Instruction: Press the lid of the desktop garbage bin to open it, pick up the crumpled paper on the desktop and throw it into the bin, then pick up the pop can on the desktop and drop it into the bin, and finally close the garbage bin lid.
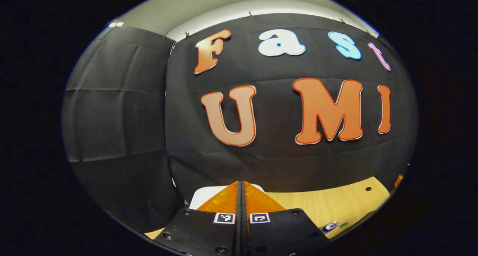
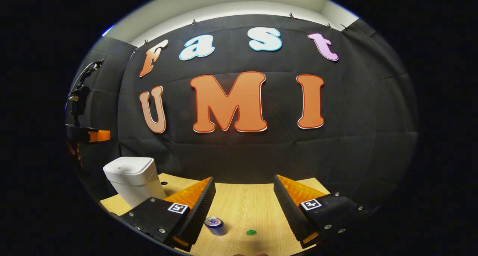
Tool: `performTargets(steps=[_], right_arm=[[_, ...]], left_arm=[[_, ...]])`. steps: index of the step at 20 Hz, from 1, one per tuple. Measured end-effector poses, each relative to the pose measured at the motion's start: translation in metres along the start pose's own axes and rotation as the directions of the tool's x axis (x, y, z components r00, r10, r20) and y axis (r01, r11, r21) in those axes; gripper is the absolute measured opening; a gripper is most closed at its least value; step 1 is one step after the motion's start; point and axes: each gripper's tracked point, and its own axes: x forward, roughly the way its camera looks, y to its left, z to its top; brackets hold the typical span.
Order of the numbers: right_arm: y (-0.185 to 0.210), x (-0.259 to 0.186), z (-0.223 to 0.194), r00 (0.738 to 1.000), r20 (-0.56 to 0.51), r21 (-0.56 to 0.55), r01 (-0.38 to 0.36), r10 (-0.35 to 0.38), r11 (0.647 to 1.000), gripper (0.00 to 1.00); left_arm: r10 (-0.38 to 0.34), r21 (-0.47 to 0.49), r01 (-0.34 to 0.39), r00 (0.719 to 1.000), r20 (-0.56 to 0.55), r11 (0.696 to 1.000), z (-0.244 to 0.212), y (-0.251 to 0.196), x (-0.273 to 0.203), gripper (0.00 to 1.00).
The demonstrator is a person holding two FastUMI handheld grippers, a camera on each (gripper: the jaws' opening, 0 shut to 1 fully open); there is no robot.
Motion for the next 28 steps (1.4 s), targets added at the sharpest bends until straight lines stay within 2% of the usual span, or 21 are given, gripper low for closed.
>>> performTargets(steps=[2,5,9,12,17,21,28], right_arm=[[-0.002,0.001,-0.005,1.000,-0.007,0.002,0.003,-0.003,1.000,0.93],[-0.005,0.000,-0.013,0.999,-0.030,-0.002,0.009,-0.009,1.000,0.93],[-0.013,-0.001,-0.016,0.999,-0.036,0.002,0.020,-0.020,1.000,0.93],[-0.018,-0.001,-0.019,0.999,-0.042,0.006,0.029,-0.029,1.000,0.93],[-0.022,-0.001,-0.023,0.998,-0.049,0.005,0.042,-0.041,0.999,0.93],[-0.019,0.001,-0.029,0.998,-0.061,0.001,0.031,-0.031,1.000,0.93],[-0.017,0.002,-0.038,0.996,-0.089,0.004,0.011,-0.011,1.000,0.93]], left_arm=[[0.002,-0.034,-0.006,0.993,-0.119,0.999,-0.028,0.015,0.014,0.00],[-0.012,-0.106,-0.015,0.968,-0.252,0.994,-0.061,0.024,0.027,0.01],[-0.041,-0.159,-0.017,0.934,-0.355,0.987,-0.097,0.023,0.041,0.01],[-0.061,-0.146,-0.001,0.904,-0.424,0.989,-0.121,0.020,0.044,0.00],[-0.081,-0.083,0.051,0.904,-0.420,0.995,-0.119,0.013,0.043,0.01],[-0.063,-0.078,0.030,0.881,-0.470,0.997,-0.121,0.017,0.047,0.00],[-0.069,-0.068,0.041,0.863,-0.501,0.997,-0.122,0.021,0.049,0.00]])
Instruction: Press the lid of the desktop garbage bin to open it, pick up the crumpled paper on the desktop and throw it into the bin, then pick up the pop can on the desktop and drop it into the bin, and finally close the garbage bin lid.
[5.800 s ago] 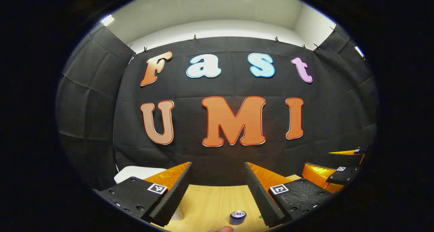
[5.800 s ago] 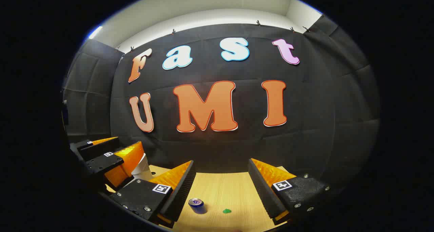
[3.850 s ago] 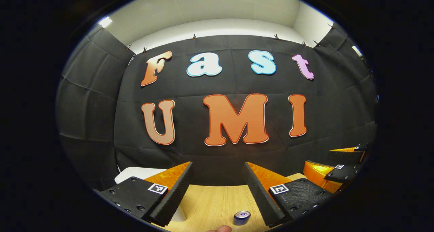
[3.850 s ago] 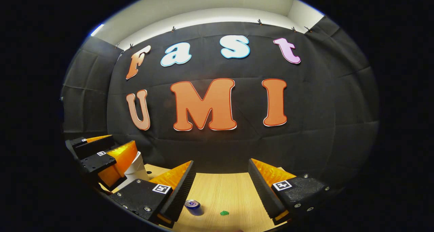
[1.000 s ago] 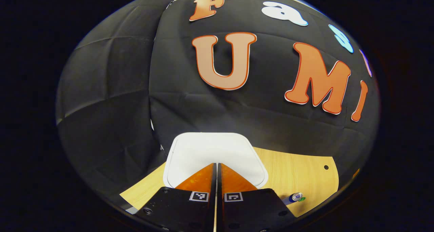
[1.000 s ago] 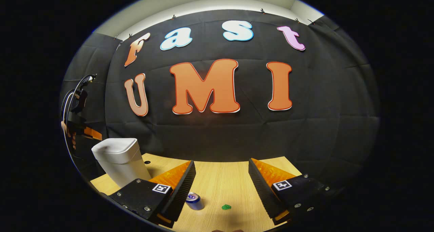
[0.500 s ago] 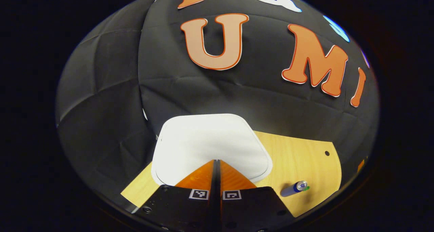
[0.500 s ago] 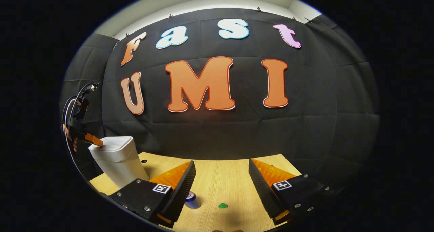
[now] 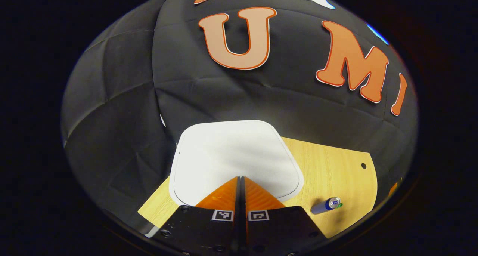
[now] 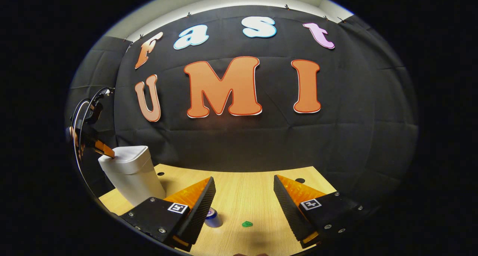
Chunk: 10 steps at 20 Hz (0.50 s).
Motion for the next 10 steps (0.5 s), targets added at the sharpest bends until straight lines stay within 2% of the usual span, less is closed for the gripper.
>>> performTargets(steps=[3,5,7,9,10], right_arm=[[-0.002,-0.003,-0.004,1.000,-0.008,-0.002,-0.008,0.008,1.000,0.93],[-0.005,-0.004,-0.007,1.000,-0.016,-0.015,-0.005,0.004,1.000,0.93],[-0.005,-0.004,-0.013,0.999,-0.033,-0.015,-0.008,0.007,1.000,0.93],[-0.007,-0.003,-0.019,0.999,-0.045,-0.020,-0.006,0.005,1.000,0.93],[-0.007,-0.002,-0.023,0.999,-0.052,-0.025,-0.007,0.005,1.000,0.93]], left_arm=[[0.041,0.038,-0.044,0.996,0.078,0.998,0.018,0.005,-0.014,0.00],[0.060,0.040,-0.068,0.982,0.176,0.997,0.039,0.008,-0.025,0.00],[0.077,0.042,-0.092,0.960,0.269,0.995,0.059,0.006,-0.040,0.00],[0.081,0.030,-0.100,0.923,0.376,0.995,0.078,0.001,-0.058,0.00],[0.081,0.018,-0.098,0.900,0.427,0.995,0.083,-0.003,-0.070,0.04]])
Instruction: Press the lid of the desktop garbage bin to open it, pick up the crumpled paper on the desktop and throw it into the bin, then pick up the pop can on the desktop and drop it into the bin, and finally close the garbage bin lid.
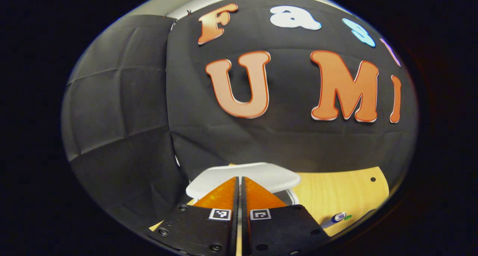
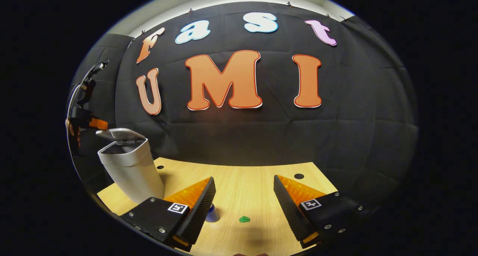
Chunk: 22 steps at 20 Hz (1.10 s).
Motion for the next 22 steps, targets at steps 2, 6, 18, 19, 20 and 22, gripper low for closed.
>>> performTargets(steps=[2,6,18,19,20,22], right_arm=[[0.000,0.003,-0.008,1.000,-0.014,-0.009,-0.002,0.002,1.000,0.93],[0.001,0.011,-0.026,0.999,-0.042,-0.024,-0.007,0.006,1.000,0.93],[-0.001,0.044,-0.095,0.986,-0.168,-0.040,0.006,-0.013,0.999,0.94],[-0.002,0.050,-0.101,0.984,-0.177,-0.045,0.010,-0.018,0.999,0.94],[-0.003,0.055,-0.110,0.980,-0.196,-0.050,0.011,-0.020,0.999,0.94],[0.001,0.064,-0.130,0.970,-0.244,-0.041,-0.009,-0.002,0.999,0.94]], left_arm=[[-0.016,-0.014,0.017,0.999,0.050,1.000,0.013,-0.005,-0.019,0.11],[-0.018,-0.007,0.019,0.990,0.139,1.000,0.027,-0.015,-0.060,0.27],[-0.114,0.025,0.111,0.952,0.284,0.993,0.043,-0.082,-0.148,0.74],[-0.120,0.029,0.117,0.949,0.293,0.993,0.045,-0.087,-0.154,0.74],[-0.131,0.033,0.127,0.946,0.298,0.991,0.045,-0.091,-0.159,0.75],[-0.152,0.055,0.142,0.937,0.315,0.988,0.050,-0.099,-0.171,0.75]])
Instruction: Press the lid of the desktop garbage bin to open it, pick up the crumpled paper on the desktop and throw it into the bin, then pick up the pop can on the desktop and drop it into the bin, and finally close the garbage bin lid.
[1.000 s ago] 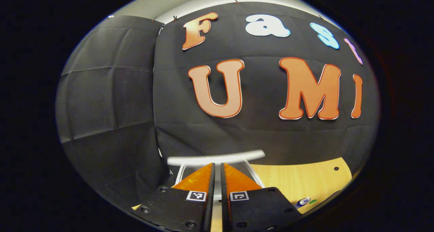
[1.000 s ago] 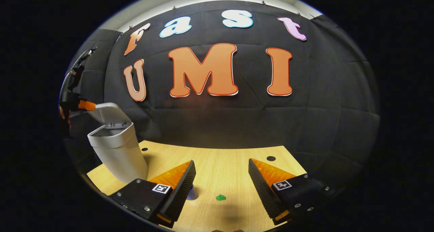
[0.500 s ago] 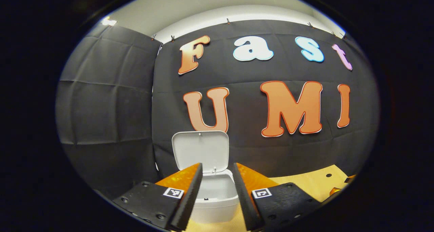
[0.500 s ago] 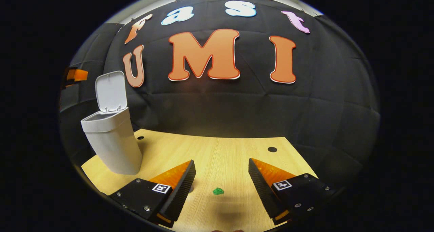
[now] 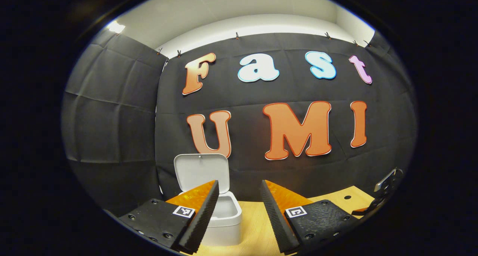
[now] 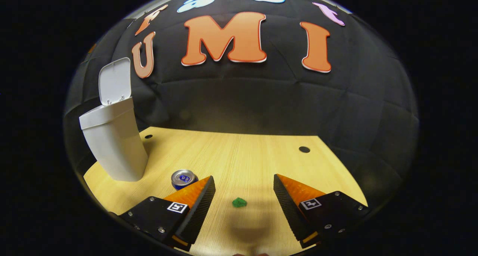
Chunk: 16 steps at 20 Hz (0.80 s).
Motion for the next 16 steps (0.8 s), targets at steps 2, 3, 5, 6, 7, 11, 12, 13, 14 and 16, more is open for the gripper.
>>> performTargets(steps=[2,3,5,6,7,11,12,13,14,16], right_arm=[[-0.002,0.012,-0.016,0.999,-0.050,0.001,0.009,-0.009,1.000,0.94],[-0.005,0.018,-0.023,0.998,-0.069,-0.002,0.015,-0.015,1.000,0.94],[-0.010,0.029,-0.035,0.995,-0.096,-0.020,0.027,-0.029,0.999,0.94],[-0.010,0.036,-0.041,0.994,-0.109,-0.031,0.026,-0.029,0.999,0.94],[-0.011,0.043,-0.050,0.991,-0.127,-0.044,0.026,-0.031,0.999,0.94],[-0.008,0.067,-0.079,0.974,-0.226,-0.054,0.013,-0.025,0.998,0.94],[-0.008,0.071,-0.083,0.971,-0.236,-0.058,0.014,-0.027,0.998,0.95],[-0.007,0.073,-0.087,0.968,-0.250,-0.062,0.015,-0.030,0.998,0.95],[-0.006,0.076,-0.091,0.963,-0.267,-0.061,0.011,-0.027,0.998,0.93],[-0.002,0.082,-0.103,0.954,-0.299,-0.060,0.000,-0.018,0.998,0.87]], left_arm=[[-0.011,0.032,0.010,1.000,0.019,0.999,0.007,-0.003,-0.006,0.75],[-0.012,0.042,0.011,1.000,0.024,0.999,0.010,-0.003,-0.007,0.74],[-0.012,0.052,0.011,1.000,0.025,0.999,0.012,-0.005,-0.013,0.76],[-0.011,0.058,0.009,1.000,0.021,0.998,0.012,-0.006,-0.017,0.82],[-0.015,0.062,0.014,1.000,0.017,0.998,0.011,-0.008,-0.019,0.82],[-0.014,0.080,0.014,1.000,0.002,0.997,0.008,-0.010,-0.027,0.76],[-0.016,0.082,0.017,1.000,-0.007,0.996,0.004,-0.011,-0.027,0.76],[-0.014,0.087,0.015,1.000,-0.012,0.996,0.003,-0.011,-0.028,0.76],[-0.014,0.091,0.016,1.000,-0.022,0.996,0.001,-0.011,-0.030,0.76],[-0.014,0.097,0.018,0.999,-0.039,0.995,-0.004,-0.010,-0.033,0.82]])
